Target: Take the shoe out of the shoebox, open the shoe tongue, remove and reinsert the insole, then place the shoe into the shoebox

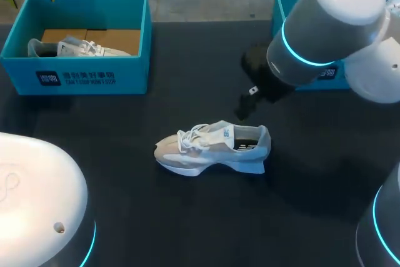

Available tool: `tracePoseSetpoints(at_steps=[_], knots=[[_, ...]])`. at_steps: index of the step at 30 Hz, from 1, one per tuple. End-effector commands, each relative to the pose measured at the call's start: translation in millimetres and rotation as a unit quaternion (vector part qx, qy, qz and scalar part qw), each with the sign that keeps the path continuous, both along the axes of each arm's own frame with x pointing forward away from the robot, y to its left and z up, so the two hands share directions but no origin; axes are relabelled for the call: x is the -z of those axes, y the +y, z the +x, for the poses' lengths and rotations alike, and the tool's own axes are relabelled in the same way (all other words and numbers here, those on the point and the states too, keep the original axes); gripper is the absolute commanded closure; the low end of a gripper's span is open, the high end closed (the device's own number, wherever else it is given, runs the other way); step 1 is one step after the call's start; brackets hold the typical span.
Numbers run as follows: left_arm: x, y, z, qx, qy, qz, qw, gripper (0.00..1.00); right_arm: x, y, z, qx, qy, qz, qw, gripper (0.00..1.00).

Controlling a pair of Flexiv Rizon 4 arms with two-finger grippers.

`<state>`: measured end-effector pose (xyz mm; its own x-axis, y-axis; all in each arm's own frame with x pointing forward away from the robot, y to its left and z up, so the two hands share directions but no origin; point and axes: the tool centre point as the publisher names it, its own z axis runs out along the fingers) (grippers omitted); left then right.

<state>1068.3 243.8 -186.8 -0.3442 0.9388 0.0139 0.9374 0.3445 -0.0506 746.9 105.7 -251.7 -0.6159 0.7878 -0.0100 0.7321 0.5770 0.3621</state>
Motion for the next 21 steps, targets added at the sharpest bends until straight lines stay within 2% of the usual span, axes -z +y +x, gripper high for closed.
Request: tracePoseSetpoints(at_steps=[1,3,5,6,10,12,21], knots=[[-0.6,0.5,-0.2,0.001,0.0,0.001,1.0,0.0,-1.1,-4.4,-4.2,-0.366,-0.103,-0.051,0.923,0.0],[-0.6,0.5,-0.2,0.001,0.0,0.001,1.0,0.0,-0.5,-3.6,-4.1,-0.415,-0.106,-0.065,0.901,0.0],[-0.6,0.5,-0.2,0.001,0.0,0.001,1.0,0.0,-0.8,-3.3,-3.9,-0.442,-0.101,-0.078,0.888,0.0],[-0.6,0.5,-0.2,0.001,0.0,0.001,1.0,0.0,-2.1,-2.5,-4.0,-0.468,-0.105,-0.085,0.873,0.0],[-0.6,0.5,-0.2,0.001,0.0,0.001,1.0,0.0,-3.3,-2.1,-5.1,-0.525,-0.101,-0.106,0.838,0.0],[-0.6,0.5,-0.2,0.001,0.0,0.001,1.0,0.0,-1.3,-2.8,-9.2,-0.565,-0.085,-0.137,0.809,0.0],[-0.6,0.5,-0.2,0.001,0.0,0.001,1.0,0.0,-1.3,-2.8,-9.2,-0.565,-0.085,-0.137,0.809,0.0]])
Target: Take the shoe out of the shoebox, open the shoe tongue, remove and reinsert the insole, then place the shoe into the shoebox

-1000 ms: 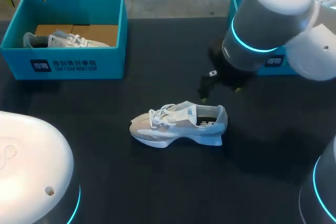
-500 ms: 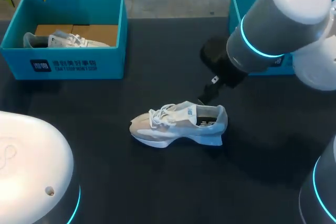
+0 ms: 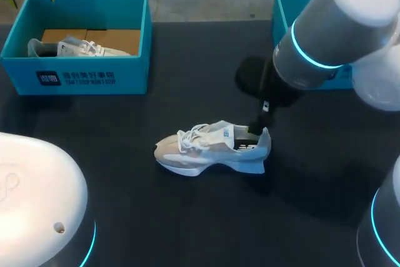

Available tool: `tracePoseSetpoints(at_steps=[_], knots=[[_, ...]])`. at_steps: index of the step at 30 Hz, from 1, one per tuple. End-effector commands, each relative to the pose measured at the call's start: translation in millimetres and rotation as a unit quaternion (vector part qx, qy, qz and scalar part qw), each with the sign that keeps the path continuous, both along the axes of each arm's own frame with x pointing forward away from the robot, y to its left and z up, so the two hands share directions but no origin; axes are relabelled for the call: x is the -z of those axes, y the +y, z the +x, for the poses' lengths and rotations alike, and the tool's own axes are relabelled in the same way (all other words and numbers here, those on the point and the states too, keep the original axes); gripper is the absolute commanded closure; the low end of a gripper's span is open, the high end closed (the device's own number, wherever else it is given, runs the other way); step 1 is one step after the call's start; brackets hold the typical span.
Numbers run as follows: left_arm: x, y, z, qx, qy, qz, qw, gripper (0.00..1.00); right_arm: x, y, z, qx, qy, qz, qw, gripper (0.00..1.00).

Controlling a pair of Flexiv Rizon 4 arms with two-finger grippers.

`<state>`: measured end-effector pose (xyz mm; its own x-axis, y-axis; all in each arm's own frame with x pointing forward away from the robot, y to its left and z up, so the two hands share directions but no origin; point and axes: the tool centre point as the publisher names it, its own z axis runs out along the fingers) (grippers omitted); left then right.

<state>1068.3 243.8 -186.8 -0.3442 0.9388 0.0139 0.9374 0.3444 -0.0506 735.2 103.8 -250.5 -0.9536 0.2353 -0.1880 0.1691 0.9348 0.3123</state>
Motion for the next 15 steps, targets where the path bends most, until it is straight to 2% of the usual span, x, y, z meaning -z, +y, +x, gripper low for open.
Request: tracePoseSetpoints(at_steps=[1,11,12,13,15], knots=[[-0.6,0.5,-0.2,0.001,0.0,0.001,1.0,0.0,-0.1,-0.9,2.6,-0.268,-0.035,-0.082,0.959,0.0],[-0.6,0.5,-0.2,0.001,0.0,0.001,1.0,0.0,-0.1,-0.9,2.6,-0.268,-0.035,-0.082,0.959,0.0],[-0.6,0.5,-0.2,0.001,0.0,0.001,1.0,0.0,2.2,-3.8,0.9,-0.276,-0.024,-0.08,0.958,0.0],[-0.6,0.5,-0.2,0.001,0.0,0.001,1.0,0.0,4.0,-6.5,0.4,-0.265,-0.029,-0.055,0.962,0.0],[-0.6,0.5,-0.2,0.001,0.0,0.001,1.0,0.0,7.6,-13.6,0.5,-0.264,-0.021,-0.065,0.962,0.0]])
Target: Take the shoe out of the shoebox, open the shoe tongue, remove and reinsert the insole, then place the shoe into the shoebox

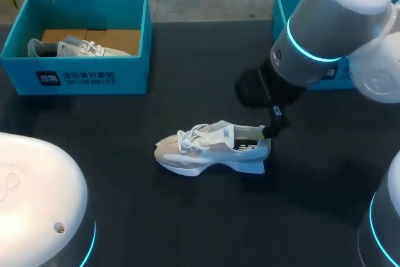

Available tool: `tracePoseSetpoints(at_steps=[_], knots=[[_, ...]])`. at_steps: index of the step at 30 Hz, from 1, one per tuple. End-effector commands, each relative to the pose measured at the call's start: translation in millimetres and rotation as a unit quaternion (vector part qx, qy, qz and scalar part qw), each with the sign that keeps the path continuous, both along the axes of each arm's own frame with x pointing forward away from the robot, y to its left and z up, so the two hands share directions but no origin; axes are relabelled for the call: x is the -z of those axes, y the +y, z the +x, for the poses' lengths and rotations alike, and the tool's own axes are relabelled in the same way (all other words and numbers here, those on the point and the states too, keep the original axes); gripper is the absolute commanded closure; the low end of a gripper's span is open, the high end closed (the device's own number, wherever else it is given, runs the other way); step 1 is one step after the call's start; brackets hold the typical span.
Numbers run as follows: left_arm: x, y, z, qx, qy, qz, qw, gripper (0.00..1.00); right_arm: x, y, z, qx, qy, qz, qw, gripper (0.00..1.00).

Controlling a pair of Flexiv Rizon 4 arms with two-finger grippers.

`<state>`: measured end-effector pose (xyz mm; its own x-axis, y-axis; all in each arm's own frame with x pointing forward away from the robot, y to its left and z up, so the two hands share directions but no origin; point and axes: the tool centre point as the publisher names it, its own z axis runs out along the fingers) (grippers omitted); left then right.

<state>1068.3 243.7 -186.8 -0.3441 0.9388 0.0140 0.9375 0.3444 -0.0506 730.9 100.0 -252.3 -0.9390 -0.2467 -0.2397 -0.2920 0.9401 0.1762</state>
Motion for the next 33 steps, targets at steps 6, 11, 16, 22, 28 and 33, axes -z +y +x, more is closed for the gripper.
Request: tracePoseSetpoints(at_steps=[6,11,16,22,28,33], knots=[[-0.6,0.5,-0.2,0.0,0.0,0.001,1.0,0.0,15.5,-23.9,7.7,0.012,0.015,0.071,0.997,0.0],[-0.6,0.5,-0.2,0.0,0.0,0.001,1.0,0.0,22.8,-33.1,9.9,0.029,0.023,0.09,0.995,0.0],[-0.6,0.5,-0.2,0.0,0.0,0.001,1.0,0.0,30.1,-47.3,11.3,0.042,0.029,0.096,0.994,0.0],[-0.6,0.5,-0.2,0.0,0.0,0.001,1.0,0.0,36.7,-63.7,9.1,0.066,0.043,0.148,0.986,0.0],[-0.6,0.5,-0.2,0.0,0.0,0.001,1.0,0.0,48.1,-80.3,8.2,0.08,0.058,0.168,0.981,0.0],[-0.6,0.5,-0.2,0.0,0.0,0.001,1.0,0.0,60.7,-89.6,8.7,0.099,0.064,0.234,0.965,0.0]])
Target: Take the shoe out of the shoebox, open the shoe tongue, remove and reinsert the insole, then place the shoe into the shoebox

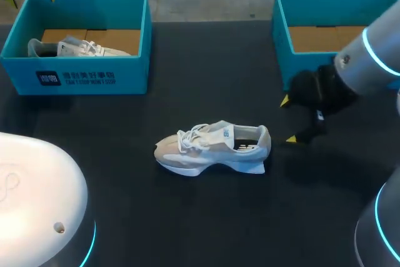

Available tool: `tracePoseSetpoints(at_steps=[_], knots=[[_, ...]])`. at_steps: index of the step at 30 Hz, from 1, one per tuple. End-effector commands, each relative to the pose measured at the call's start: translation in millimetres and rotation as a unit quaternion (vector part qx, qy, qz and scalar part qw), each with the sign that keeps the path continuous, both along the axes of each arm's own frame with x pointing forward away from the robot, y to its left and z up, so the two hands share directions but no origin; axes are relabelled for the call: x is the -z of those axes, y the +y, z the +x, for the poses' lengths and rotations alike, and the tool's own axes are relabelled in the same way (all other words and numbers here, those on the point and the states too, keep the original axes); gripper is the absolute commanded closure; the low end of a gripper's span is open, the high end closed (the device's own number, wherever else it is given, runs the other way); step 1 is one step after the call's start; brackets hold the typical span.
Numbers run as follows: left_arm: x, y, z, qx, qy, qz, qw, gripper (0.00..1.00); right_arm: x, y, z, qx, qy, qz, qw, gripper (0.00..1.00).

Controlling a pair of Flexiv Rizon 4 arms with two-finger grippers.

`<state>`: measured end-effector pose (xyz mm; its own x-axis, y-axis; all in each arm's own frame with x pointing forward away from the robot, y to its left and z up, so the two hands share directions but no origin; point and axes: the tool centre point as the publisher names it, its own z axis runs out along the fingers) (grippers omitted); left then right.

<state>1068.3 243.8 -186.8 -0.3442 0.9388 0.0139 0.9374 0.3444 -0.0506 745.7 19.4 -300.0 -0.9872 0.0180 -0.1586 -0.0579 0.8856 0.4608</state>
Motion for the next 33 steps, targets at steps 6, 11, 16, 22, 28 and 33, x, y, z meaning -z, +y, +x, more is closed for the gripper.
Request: tracePoseSetpoints(at_steps=[6,11,16,22,28,33], knots=[[-0.6,0.5,-0.2,0.001,0.0,0.001,1.0,0.0,28.6,-16.0,-5.6,-0.006,-0.007,0.123,0.992,0.0],[-0.6,0.5,-0.2,0.001,0.0,0.001,1.0,0.0,49.3,-20.9,-8.0,-0.015,0.006,0.137,0.99,0.0],[-0.6,0.5,-0.2,0.001,0.0,0.001,1.0,0.0,67.0,-26.9,-10.0,-0.01,0.014,0.155,0.988,0.0],[-0.6,0.5,-0.2,0.001,0.0,0.001,1.0,0.0,79.3,-30.4,-10.8,-0.011,0.017,0.164,0.986,0.0],[-0.6,0.5,-0.2,0.001,0.0,0.001,1.0,0.0,86.6,-32.2,-10.9,-0.013,0.021,0.167,0.986,0.0],[-0.6,0.5,-0.2,0.001,0.0,0.001,1.0,0.0,87.0,-32.2,-10.6,-0.016,0.025,0.171,0.985,0.0]])
